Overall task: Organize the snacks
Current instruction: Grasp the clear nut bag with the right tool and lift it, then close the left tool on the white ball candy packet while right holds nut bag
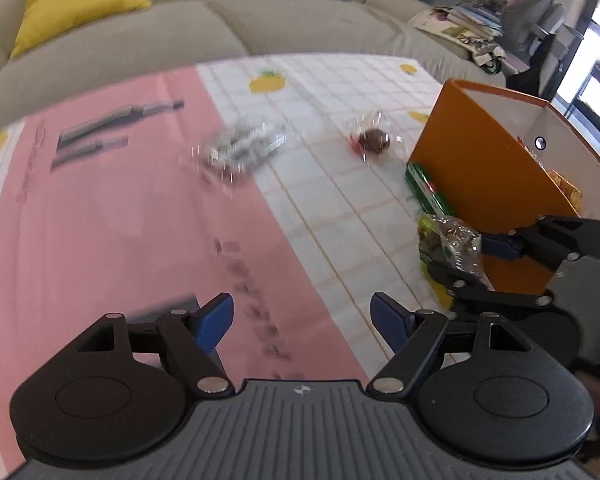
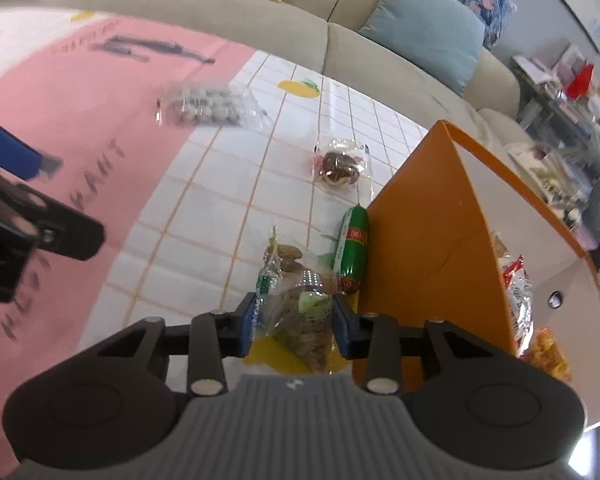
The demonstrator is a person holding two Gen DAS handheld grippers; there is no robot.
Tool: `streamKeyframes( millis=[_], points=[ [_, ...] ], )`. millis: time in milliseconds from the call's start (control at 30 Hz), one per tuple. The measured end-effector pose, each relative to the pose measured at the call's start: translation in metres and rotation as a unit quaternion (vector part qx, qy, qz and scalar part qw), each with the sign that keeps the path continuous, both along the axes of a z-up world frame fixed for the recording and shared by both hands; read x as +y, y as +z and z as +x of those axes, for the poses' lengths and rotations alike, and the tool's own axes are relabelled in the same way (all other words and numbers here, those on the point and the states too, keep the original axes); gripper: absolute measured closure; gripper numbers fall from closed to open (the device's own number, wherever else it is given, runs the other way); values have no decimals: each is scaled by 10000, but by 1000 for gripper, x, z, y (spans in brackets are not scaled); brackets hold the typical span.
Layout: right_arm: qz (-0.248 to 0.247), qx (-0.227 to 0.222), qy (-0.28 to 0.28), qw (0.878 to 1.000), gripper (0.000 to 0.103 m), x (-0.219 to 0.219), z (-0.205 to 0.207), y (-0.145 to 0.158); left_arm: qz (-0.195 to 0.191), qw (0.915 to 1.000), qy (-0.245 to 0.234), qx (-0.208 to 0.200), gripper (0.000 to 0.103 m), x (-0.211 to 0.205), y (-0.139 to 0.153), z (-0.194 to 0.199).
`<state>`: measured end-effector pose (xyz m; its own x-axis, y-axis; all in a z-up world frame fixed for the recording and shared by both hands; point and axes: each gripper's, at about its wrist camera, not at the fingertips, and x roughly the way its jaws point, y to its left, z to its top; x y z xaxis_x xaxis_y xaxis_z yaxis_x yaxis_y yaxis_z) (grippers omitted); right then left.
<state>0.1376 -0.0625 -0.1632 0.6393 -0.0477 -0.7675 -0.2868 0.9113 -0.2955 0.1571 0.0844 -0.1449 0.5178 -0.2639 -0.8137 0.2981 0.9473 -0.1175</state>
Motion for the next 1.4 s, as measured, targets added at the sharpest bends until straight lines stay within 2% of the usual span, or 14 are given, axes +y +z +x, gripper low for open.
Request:
streamKeyframes(
  millis=[233, 433, 600, 667, 833, 1000, 1067, 1167, 1267, 1300, 1400],
  points=[
    [1312, 70, 22, 9913, 68, -12, 26, 36, 517, 9970, -392, -411, 8, 7, 4, 45],
    [1338, 40, 75, 9910, 68, -7, 56, 35, 728, 9921, -913, -448, 6, 8, -5, 91],
    [1364, 113, 156, 9905, 68, -4, 71, 27, 1271, 9762, -1624, -665, 6, -9, -18, 115],
    [1390, 123, 181, 9901, 68, -4, 74, 25, 1262, 9754, -1680, -670, 6, -9, -23, 125],
    [1390, 179, 169, 9900, 68, -1, 79, 18, 872, 9832, -1584, -238, 6, -2, -33, 160],
    [1371, 229, 183, 9901, 68, 4, 82, 15, 560, 9888, -1386, 26, 6, 3, -44, 179],
    [1372, 208, 184, 9902, 68, 5, 82, 14, 441, 9898, -1356, 37, 7, 3, -44, 180],
    [1373, 200, 167, 9902, 68, 6, 83, 12, 482, 9896, -1355, 10, 9, -1, -46, 180],
    [1365, 177, 152, 9904, 68, 6, 83, 10, 596, 9887, -1373, -57, 20, -7, -45, 177],
    [1365, 169, 143, 9904, 68, 6, 83, 10, 595, 9887, -1374, -82, 29, -9, -45, 176],
    [1359, 177, 104, 9905, 68, 4, 80, 10, 673, 9894, -1280, -87, 34, -13, -43, 173]
  ],
)
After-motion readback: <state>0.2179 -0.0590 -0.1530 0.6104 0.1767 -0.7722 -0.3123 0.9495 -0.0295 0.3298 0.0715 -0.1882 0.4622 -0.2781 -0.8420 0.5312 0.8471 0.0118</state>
